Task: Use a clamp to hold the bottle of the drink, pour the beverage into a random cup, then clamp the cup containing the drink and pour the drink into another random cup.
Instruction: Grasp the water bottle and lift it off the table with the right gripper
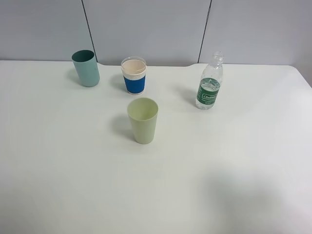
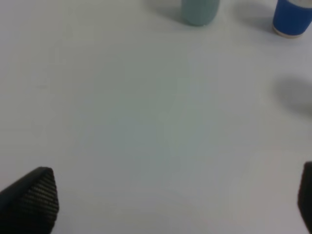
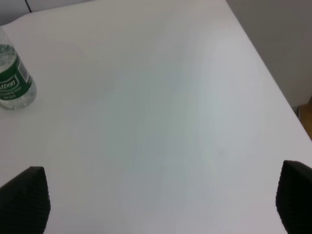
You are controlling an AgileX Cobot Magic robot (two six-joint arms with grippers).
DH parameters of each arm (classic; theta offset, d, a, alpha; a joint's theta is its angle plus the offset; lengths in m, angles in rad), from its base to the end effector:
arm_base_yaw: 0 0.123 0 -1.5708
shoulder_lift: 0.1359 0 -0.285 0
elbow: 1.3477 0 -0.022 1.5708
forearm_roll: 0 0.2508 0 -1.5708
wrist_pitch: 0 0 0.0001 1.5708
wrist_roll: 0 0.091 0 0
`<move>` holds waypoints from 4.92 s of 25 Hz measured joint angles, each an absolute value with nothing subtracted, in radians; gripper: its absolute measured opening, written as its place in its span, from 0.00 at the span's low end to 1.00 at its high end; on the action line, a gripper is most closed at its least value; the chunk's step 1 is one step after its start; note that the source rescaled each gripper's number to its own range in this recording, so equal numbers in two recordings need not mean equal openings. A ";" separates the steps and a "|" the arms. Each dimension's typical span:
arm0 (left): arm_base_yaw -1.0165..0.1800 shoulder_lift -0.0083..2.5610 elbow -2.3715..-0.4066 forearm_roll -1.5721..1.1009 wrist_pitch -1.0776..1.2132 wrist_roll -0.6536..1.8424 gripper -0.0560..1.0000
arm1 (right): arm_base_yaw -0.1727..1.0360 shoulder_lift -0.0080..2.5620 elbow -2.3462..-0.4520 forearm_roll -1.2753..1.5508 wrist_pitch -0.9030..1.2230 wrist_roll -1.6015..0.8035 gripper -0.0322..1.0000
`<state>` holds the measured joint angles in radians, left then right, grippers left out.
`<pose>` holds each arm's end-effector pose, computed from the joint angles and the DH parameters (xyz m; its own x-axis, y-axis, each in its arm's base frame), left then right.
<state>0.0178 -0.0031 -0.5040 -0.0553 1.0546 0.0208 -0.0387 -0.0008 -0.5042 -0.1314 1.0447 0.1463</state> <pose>-0.0055 -0.0045 0.2790 -0.4437 -0.0144 -0.8961 0.0224 0.9994 -0.0272 -0.0056 -0.0101 0.2803 -0.4209 0.0958 -0.9020 0.1747 0.9844 0.0230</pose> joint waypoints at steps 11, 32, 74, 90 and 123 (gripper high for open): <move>0.018 -0.003 -0.504 -0.055 1.055 0.021 1.00 | -0.039 0.332 -0.518 -0.111 0.720 0.105 1.00; 0.018 -0.003 -0.504 -0.055 1.055 0.021 1.00 | 0.122 1.018 -0.520 -0.031 0.150 0.020 1.00; 0.018 -0.003 -0.504 -0.055 1.055 0.021 1.00 | 0.122 1.972 -0.526 -0.234 -0.947 0.028 1.00; 0.018 -0.003 -0.504 -0.055 1.055 0.021 1.00 | 0.123 2.077 -0.732 -0.335 -0.880 0.064 1.00; 0.018 -0.003 -0.504 -0.055 1.054 0.021 1.00 | 0.138 2.102 -0.823 -0.412 -0.843 0.076 0.03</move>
